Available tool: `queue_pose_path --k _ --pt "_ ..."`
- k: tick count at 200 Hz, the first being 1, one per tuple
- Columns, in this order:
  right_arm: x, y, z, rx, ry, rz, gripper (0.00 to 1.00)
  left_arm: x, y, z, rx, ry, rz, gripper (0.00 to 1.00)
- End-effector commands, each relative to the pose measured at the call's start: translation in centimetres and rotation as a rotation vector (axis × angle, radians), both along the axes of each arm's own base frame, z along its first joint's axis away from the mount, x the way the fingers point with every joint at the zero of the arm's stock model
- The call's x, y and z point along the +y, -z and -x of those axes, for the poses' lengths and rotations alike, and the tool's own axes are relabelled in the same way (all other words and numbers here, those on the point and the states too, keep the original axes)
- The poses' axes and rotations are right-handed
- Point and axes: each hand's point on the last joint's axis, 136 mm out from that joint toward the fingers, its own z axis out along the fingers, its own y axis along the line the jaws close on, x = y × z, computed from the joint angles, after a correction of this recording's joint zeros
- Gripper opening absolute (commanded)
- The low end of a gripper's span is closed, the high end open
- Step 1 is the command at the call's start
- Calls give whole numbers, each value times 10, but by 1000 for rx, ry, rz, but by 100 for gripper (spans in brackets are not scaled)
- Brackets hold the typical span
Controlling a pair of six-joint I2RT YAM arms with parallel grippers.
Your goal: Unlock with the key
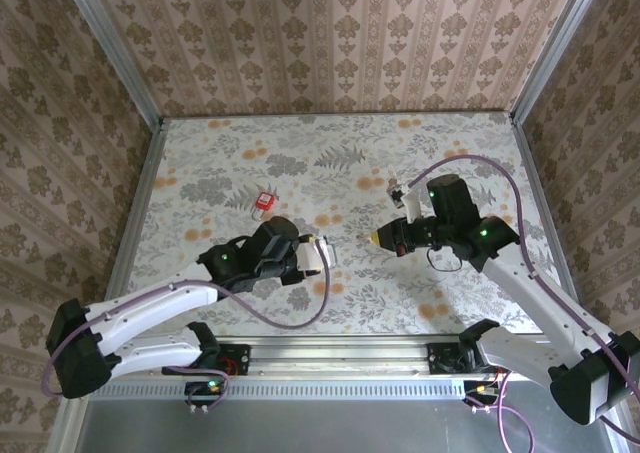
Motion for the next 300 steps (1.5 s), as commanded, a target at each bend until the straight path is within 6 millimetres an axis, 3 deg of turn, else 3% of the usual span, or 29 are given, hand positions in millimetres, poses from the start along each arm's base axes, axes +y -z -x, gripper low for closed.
queue_pose_path --k 1,35,86,300 --pt "16 -9 10 -29 -74 -58 0 -1 -2 1 -80 41 -34 13" --pt "31 -7 19 -31 -131 -89 0 1 0 -8 -119 -18 -90 10" --pt "40 12 26 57 -158 -99 0 4 -3 -18 -153 -74 -91 9" --pt "71 22 6 144 -181 -150 0 -4 -1 -3 -121 -9 -65 6"
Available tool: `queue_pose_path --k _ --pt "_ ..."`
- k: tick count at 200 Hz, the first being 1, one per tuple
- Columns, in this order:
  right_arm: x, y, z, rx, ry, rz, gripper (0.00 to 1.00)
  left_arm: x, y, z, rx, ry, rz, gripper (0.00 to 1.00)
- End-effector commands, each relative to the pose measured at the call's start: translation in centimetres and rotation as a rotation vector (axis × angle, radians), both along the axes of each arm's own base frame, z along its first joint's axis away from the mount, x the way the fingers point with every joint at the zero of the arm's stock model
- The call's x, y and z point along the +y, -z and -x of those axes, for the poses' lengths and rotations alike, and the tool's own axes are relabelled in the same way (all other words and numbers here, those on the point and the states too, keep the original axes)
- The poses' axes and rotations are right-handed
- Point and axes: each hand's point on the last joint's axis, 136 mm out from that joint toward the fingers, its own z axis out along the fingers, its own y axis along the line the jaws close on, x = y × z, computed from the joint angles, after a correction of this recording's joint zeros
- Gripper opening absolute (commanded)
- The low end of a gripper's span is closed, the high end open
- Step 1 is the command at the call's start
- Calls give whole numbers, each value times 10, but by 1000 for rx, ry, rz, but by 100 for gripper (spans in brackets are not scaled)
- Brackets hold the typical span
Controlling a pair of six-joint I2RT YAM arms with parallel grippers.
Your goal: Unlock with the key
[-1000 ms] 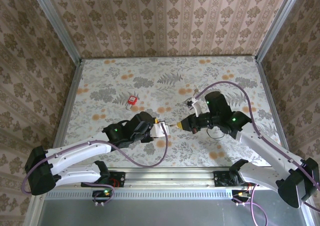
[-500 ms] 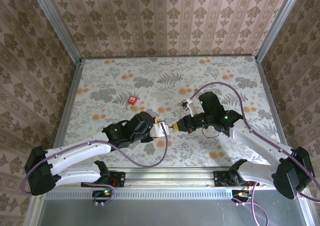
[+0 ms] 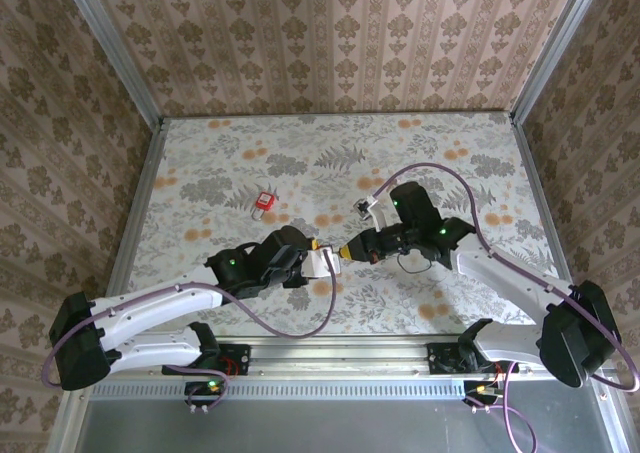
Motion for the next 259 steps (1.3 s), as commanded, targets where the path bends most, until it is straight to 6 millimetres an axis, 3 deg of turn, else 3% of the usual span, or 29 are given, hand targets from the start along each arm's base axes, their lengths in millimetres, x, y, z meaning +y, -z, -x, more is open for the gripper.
queue_pose_path --k 1,90,220,259 --pt "9 -16 -2 -12 -24 -47 0 -6 -9 2 -14 17 35 6" --pt "13 -6 -4 5 -29 -7 0 -8 -11 4 -7 20 51 5" --pt "42 8 27 -137 -221 99 0 -21 -26 11 139 21 143 3" --pt "44 11 27 -137 -232 86 0 -21 -31 13 150 26 181 3"
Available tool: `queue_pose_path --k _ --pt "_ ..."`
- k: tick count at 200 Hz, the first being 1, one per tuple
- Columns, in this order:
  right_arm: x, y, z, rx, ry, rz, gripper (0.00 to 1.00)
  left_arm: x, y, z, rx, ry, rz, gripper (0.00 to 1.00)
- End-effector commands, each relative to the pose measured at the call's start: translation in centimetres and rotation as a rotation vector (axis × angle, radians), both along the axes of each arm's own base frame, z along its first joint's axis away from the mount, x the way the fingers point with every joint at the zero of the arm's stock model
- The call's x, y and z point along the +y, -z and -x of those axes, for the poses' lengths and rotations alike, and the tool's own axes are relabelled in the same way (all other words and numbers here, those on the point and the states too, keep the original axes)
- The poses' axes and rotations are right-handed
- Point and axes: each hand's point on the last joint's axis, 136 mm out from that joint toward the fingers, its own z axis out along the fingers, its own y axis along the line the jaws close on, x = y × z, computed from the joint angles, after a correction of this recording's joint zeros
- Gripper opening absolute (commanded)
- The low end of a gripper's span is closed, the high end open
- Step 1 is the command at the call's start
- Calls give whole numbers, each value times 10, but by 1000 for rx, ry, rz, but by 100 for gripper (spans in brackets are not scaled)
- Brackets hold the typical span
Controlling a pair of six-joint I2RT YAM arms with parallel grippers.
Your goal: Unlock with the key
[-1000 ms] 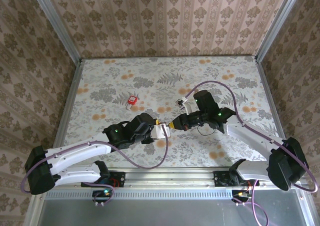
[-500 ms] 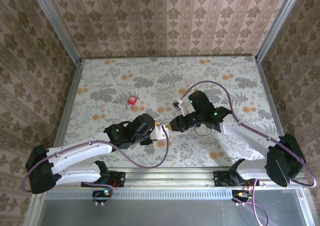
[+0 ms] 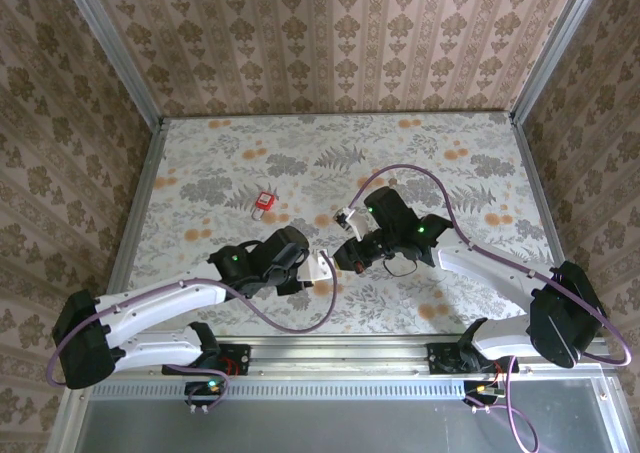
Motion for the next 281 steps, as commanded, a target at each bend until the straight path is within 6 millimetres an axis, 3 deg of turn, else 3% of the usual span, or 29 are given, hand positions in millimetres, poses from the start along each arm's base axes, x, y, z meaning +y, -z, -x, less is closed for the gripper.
queue_pose_path --k 1,28,33,84,133,181,223,281 --pt "19 -12 15 -39 -123 -65 0 -37 -58 -4 -40 35 254 3" --pt "27 -14 10 60 -66 -112 0 -37 -66 -17 -145 -24 286 3" --pt "29 -5 7 101 -51 -102 0 -37 -66 -18 -168 -30 289 3" --pt "46 -4 0 272 23 -159 0 -48 -69 -17 -314 3 244 1" --pt "47 6 3 236 -8 -131 0 -54 -72 -4 -259 48 301 1" --pt "50 10 -9 330 99 -156 0 -57 -77 -12 -297 6 357 1" --pt "41 14 -36 521 323 -214 0 -55 -74 -13 -303 2 351 1" --pt "23 29 -49 780 536 -301 0 -44 -61 -13 -311 -12 294 1"
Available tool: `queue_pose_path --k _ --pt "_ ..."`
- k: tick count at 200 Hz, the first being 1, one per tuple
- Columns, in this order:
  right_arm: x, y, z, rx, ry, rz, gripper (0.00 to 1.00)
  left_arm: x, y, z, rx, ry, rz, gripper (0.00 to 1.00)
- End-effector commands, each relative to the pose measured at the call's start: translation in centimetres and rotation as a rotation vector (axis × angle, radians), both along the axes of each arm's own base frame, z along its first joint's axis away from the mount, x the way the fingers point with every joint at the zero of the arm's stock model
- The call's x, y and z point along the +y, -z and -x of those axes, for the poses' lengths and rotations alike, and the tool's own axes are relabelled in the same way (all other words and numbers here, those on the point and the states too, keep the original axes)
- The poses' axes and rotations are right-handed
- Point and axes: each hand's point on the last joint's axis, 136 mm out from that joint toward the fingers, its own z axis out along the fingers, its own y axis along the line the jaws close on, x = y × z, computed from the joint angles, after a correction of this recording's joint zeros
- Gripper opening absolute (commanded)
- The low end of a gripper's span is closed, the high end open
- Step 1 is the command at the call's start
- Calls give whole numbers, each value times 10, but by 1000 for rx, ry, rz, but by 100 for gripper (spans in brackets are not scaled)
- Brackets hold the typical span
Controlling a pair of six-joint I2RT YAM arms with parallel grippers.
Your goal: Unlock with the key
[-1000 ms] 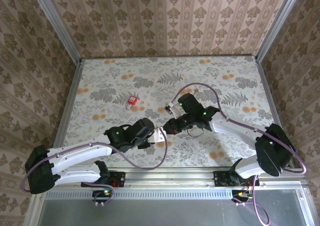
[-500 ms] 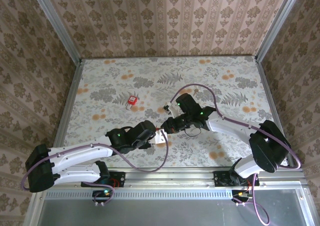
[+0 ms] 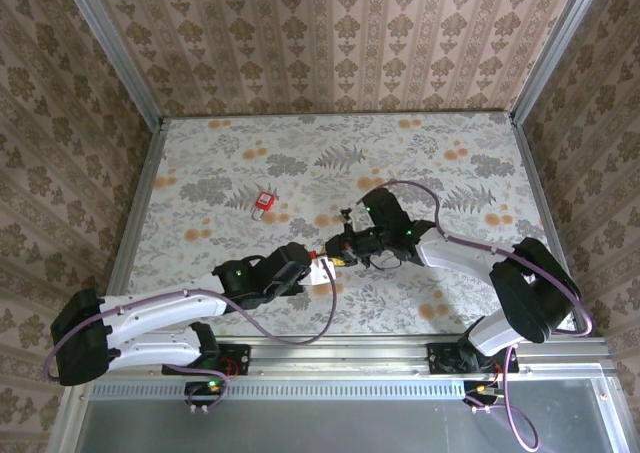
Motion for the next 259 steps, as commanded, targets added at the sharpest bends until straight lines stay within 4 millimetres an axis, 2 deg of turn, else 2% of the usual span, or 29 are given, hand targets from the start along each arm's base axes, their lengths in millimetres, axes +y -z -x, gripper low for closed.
queue_pose_path --k 1,46,76,109,114,119,138,161,179,210,232,249,259 --pt "0 6 -23 96 164 -41 0 -50 -67 7 -76 103 310 1" --pt "-2 8 -25 156 212 -40 0 -53 -57 1 -118 81 277 0" --pt "-20 10 -23 97 195 71 27 -50 -57 3 -48 75 283 1" --pt "-46 1 -24 13 185 132 59 -46 -50 5 36 73 258 1" --pt "-50 3 -25 13 187 143 62 -47 -48 5 50 70 257 1" --pt "-55 -8 -25 -19 191 136 64 -47 -46 6 63 70 250 1" --pt "-81 -15 -31 -73 222 184 73 -47 -39 6 98 65 225 1" --pt "-113 -26 -39 -144 264 208 78 -46 -36 7 127 67 210 1" --pt "-129 -37 -43 -269 243 234 79 -44 -39 10 156 75 221 1" --pt "-135 -48 -43 -551 128 307 78 -37 -46 15 260 97 234 1" --pt "-122 -53 -32 -882 4 374 77 -31 -52 18 309 116 237 1" --pt "-108 -55 -12 -1157 -146 444 80 -27 -53 19 332 116 224 1" --pt "-102 -55 -3 -1248 -214 445 80 -25 -54 19 337 117 219 0"
